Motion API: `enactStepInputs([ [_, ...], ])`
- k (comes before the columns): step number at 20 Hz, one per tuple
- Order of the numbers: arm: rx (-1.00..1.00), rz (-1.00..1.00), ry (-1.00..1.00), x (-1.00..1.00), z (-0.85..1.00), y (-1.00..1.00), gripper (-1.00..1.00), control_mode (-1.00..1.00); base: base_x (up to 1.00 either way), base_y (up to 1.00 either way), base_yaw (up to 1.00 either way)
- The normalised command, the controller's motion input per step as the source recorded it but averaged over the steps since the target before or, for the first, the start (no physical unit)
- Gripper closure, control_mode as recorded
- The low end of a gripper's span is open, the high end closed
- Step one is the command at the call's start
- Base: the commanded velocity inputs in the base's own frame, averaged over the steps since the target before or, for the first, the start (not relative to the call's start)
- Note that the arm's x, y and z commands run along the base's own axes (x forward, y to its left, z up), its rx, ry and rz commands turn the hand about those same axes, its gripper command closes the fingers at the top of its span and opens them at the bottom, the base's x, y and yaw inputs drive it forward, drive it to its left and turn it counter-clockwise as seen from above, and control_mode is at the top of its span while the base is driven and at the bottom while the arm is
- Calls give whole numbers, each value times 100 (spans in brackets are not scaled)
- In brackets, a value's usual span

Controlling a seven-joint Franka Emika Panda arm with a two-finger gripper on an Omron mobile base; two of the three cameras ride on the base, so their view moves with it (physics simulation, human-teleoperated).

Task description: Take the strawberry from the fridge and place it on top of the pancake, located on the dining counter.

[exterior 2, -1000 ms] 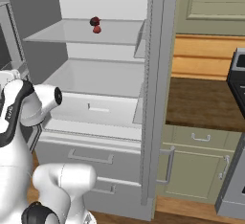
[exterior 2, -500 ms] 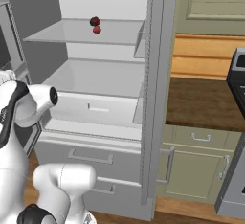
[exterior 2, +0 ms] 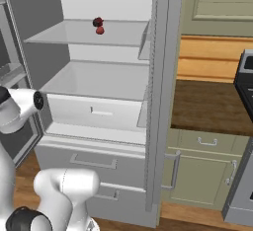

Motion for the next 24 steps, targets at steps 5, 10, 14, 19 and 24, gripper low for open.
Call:
enactStepInputs([
  [5, 0, -1, -3, 0, 0, 62, -100, -100, 0, 0, 0],
  [10, -3, 0, 0, 0, 1, 40, -100, -100, 0, 0, 0],
  [14, -2, 0, -1, 0, 38, 3, -100, -100, 0, 0, 0],
  [19, 0, 0, 0, 0, 59, -1, -100, -100, 0, 0, 0],
  [24, -1, 0, 2, -20, 3, -43, -100, -100, 0, 0, 0],
])
